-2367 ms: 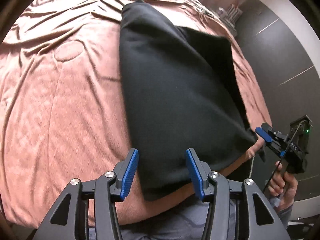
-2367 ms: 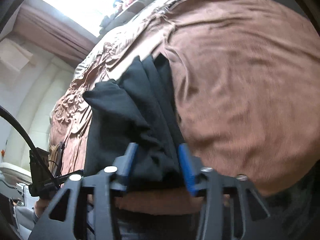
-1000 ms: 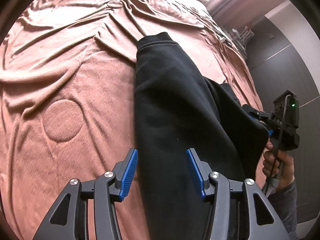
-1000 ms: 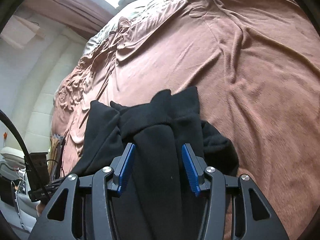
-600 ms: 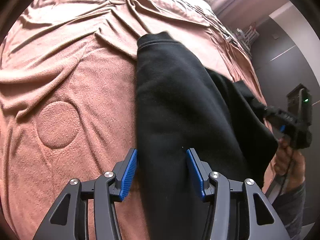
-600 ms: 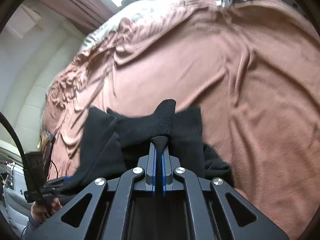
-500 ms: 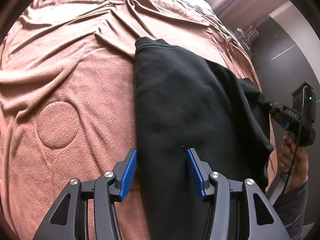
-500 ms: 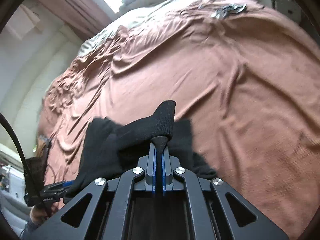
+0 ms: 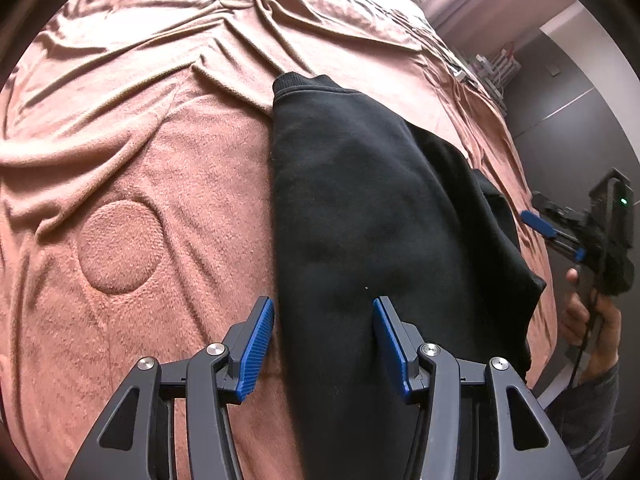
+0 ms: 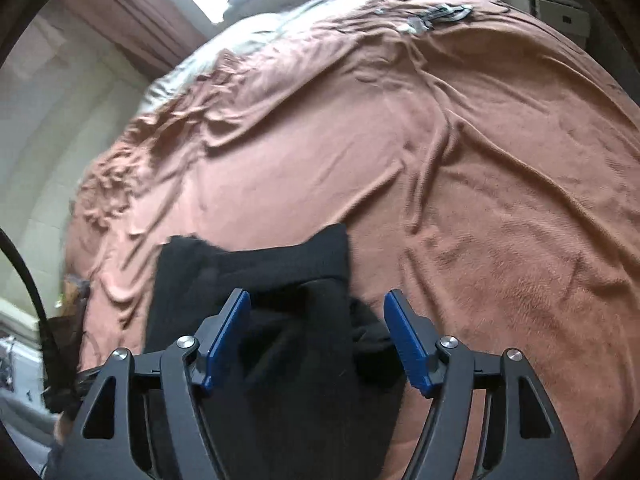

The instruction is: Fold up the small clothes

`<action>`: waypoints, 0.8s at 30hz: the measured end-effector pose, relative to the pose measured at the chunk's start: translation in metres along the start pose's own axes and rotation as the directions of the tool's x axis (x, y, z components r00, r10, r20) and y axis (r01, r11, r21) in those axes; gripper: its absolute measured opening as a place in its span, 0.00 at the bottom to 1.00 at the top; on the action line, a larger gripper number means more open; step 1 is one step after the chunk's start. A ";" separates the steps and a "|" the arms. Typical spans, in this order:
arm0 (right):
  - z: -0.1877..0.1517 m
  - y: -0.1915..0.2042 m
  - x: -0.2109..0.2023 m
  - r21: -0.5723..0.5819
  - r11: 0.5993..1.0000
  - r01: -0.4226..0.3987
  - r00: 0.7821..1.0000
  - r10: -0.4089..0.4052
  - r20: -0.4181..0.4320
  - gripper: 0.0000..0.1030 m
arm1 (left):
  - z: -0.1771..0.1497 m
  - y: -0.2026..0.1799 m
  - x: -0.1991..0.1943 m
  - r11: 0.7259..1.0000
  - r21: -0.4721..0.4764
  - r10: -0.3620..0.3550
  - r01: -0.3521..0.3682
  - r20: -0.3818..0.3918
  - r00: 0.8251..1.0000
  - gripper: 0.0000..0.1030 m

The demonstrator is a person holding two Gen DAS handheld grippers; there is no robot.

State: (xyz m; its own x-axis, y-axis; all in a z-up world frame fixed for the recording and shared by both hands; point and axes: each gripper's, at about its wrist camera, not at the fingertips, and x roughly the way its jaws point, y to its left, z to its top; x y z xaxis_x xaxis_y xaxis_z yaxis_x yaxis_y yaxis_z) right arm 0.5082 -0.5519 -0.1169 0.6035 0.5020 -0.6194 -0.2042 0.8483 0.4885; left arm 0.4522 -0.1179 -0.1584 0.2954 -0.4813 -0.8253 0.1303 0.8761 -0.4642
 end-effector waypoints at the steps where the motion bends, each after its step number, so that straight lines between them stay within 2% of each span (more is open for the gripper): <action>1: -0.005 0.004 -0.007 -0.020 1.000 -0.010 1.000 0.010 0.003 0.66 | 0.000 -0.001 -0.001 1.000 0.002 -0.003 0.003 0.002 1.000 0.51; 4: -0.021 0.015 -0.024 -0.076 0.997 -0.026 1.000 0.027 0.001 0.66 | -0.001 -0.004 -0.005 1.000 0.008 0.000 0.000 0.007 1.000 0.51; 8: -0.043 0.031 -0.035 -0.160 0.986 -0.050 0.998 0.044 -0.041 0.67 | -0.004 -0.005 -0.010 1.000 0.006 0.000 0.000 0.010 1.000 0.51; 10: -0.052 0.040 -0.038 -0.212 0.975 -0.058 0.997 0.045 -0.065 0.72 | -0.006 -0.005 -0.012 1.000 0.006 -0.001 0.001 0.008 1.000 0.51; 13: -0.058 0.059 -0.038 -0.303 0.951 -0.059 0.995 0.032 -0.093 0.76 | -0.007 -0.005 -0.016 1.000 0.008 -0.002 0.002 0.008 1.000 0.51; 17: -0.070 0.080 -0.033 -0.404 0.914 -0.036 0.994 -0.008 -0.106 0.77 | -0.009 -0.006 -0.024 1.000 0.013 0.001 -0.001 0.020 1.000 0.51; 21: -0.084 0.095 -0.026 -0.465 0.886 0.002 0.993 -0.055 -0.102 0.82 | -0.011 -0.004 -0.028 1.000 0.012 0.007 -0.007 0.021 1.000 0.51; 24: -0.095 0.106 -0.020 -0.501 0.865 0.009 0.992 -0.071 -0.103 0.82 | -0.012 -0.001 -0.029 1.000 0.003 0.010 -0.010 0.020 1.000 0.51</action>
State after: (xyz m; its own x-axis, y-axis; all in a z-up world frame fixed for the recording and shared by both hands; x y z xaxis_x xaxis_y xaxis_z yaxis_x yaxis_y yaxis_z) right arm 0.4018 -0.4558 -0.1110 0.5335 0.4556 -0.7126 -0.5576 0.8230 0.1088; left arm 0.4318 -0.1050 -0.1386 0.3155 -0.4715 -0.8235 0.1302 0.8811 -0.4546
